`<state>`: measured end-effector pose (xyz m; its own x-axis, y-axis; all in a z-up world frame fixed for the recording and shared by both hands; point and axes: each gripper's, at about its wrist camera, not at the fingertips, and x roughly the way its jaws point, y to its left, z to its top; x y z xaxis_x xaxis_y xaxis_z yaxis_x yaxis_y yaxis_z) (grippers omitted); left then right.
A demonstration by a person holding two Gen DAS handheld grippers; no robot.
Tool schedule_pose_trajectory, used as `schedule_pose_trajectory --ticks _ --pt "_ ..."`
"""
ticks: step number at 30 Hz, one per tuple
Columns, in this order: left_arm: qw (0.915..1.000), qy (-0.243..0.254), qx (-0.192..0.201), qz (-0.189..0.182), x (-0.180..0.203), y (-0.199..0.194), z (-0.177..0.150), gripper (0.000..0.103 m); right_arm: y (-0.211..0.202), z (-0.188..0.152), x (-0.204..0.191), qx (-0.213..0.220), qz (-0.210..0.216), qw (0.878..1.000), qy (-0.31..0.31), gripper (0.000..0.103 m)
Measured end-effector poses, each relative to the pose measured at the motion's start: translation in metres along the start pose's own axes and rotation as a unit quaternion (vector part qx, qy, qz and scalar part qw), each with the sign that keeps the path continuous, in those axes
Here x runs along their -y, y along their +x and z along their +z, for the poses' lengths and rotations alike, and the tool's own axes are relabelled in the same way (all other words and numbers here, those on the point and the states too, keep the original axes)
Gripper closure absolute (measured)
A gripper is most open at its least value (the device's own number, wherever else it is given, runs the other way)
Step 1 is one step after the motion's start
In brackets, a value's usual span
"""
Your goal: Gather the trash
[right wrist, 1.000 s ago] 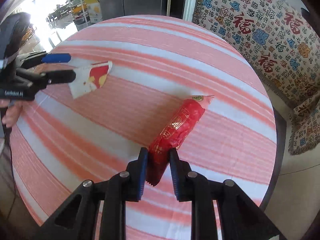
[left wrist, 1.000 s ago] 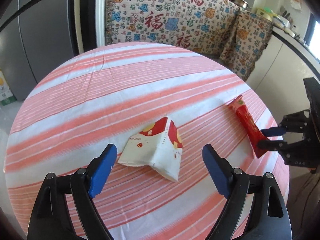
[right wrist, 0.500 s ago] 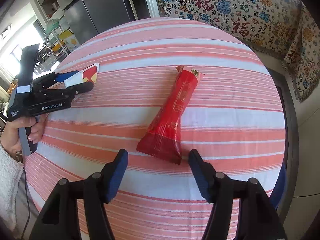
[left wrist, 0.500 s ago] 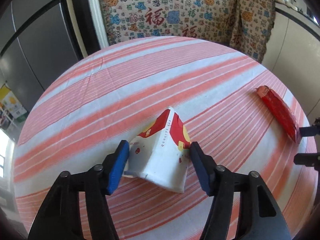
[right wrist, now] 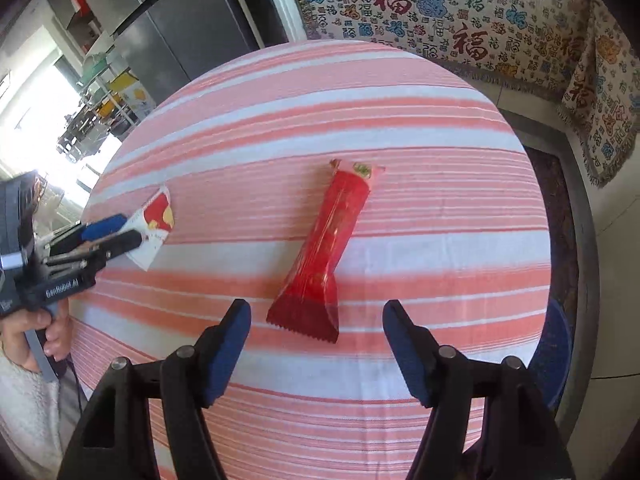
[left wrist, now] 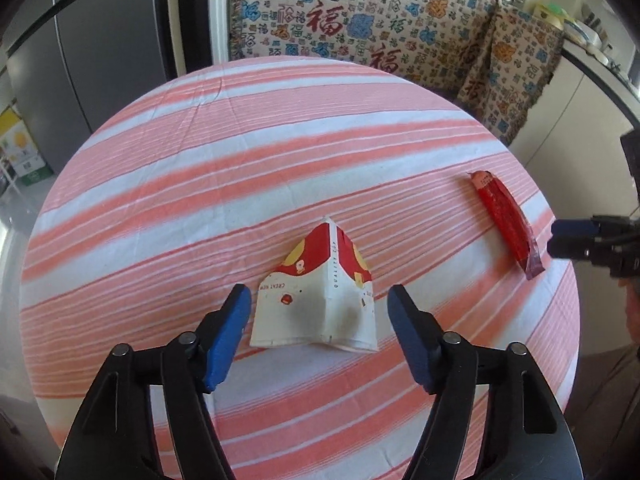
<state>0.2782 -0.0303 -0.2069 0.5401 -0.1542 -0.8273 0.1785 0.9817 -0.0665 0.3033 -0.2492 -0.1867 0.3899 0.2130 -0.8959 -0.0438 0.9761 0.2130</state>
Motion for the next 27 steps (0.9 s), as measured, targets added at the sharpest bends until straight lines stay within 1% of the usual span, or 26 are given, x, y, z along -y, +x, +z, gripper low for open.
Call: schedule_pose_trajectory --ticks 2,4,7,8,9,10,11,12,13,14,15,17,19,21,22,23,24,25,26,27 --pt "0.9997 0.021 -0.012 0.003 0.006 0.002 0.002 0.026 -0.001 0.018 0.002 -0.011 -0.003 1.000 0.016 0.033" --pt "0.9988 0.039 -0.030 0.005 0.012 0.009 0.004 0.026 0.008 0.033 -0.001 -0.032 -0.017 0.999 0.021 0.033" --pt "0.9980 0.043 -0.042 0.020 0.010 0.018 0.010 0.029 0.030 0.045 -0.011 -0.065 -0.024 0.997 0.022 0.033" --pt "0.9979 0.041 -0.043 0.027 0.008 0.019 0.012 0.038 0.037 0.046 -0.016 -0.077 -0.029 0.996 0.018 0.034" --pt "0.9977 0.040 -0.046 0.029 0.008 0.022 0.014 0.052 0.042 0.047 -0.019 -0.084 -0.038 0.996 0.013 0.035" --pt "0.9976 0.043 -0.048 0.028 0.008 0.023 0.015 0.054 0.046 0.047 -0.021 -0.084 -0.044 0.995 0.011 0.038" --pt "0.9973 0.051 -0.042 0.030 0.010 0.022 0.015 0.061 0.048 0.047 -0.023 -0.086 -0.049 0.995 0.008 0.059" --pt "0.9967 0.062 -0.037 0.036 0.013 0.020 0.016 0.072 0.050 0.047 -0.023 -0.090 -0.054 0.994 0.006 0.085" --pt "0.9966 0.067 -0.030 0.037 0.014 0.015 0.017 0.079 0.050 0.046 -0.022 -0.088 -0.057 0.994 0.007 0.086" --pt "0.9969 0.067 -0.022 0.036 0.015 0.009 0.019 0.097 0.047 0.046 -0.021 -0.082 -0.054 0.995 0.005 0.089" --pt "0.9974 0.061 -0.021 0.031 0.015 0.004 0.021 0.103 0.043 0.045 -0.021 -0.076 -0.053 0.996 0.000 0.091" --pt "0.9981 0.055 -0.020 0.018 0.015 0.000 0.023 0.103 0.031 0.042 -0.021 -0.062 -0.051 0.997 -0.009 0.091" --pt "0.9973 0.063 -0.028 0.023 0.017 0.002 0.021 0.103 0.019 0.042 -0.018 -0.049 -0.047 0.998 -0.012 0.091" --pt "0.9974 0.058 -0.032 0.027 0.015 0.003 0.019 0.098 0.008 0.039 -0.018 -0.037 -0.041 0.998 -0.015 0.091" --pt "0.9977 0.051 -0.030 0.032 0.013 0.002 0.018 0.092 0.005 0.039 -0.018 -0.034 -0.042 0.998 -0.018 0.091" --pt "0.9979 0.046 -0.026 0.037 0.011 0.001 0.018 0.067 0.001 0.037 -0.019 -0.031 -0.042 0.998 -0.022 0.091" --pt "0.9981 0.044 -0.020 0.037 0.011 0.000 0.016 0.037 -0.001 0.034 -0.020 -0.028 -0.041 0.998 -0.027 0.091" --pt "0.9980 0.047 -0.015 0.040 0.013 -0.001 0.015 0.028 -0.003 0.031 -0.021 -0.028 -0.040 0.998 -0.030 0.091" --pt "0.9973 0.055 -0.017 0.045 0.015 0.001 0.014 0.024 -0.005 0.027 -0.021 -0.027 -0.038 0.998 -0.034 0.091" --pt "0.9959 0.066 -0.029 0.055 0.019 0.007 0.012 0.024 -0.006 0.025 -0.020 -0.026 -0.036 0.998 -0.037 0.091"
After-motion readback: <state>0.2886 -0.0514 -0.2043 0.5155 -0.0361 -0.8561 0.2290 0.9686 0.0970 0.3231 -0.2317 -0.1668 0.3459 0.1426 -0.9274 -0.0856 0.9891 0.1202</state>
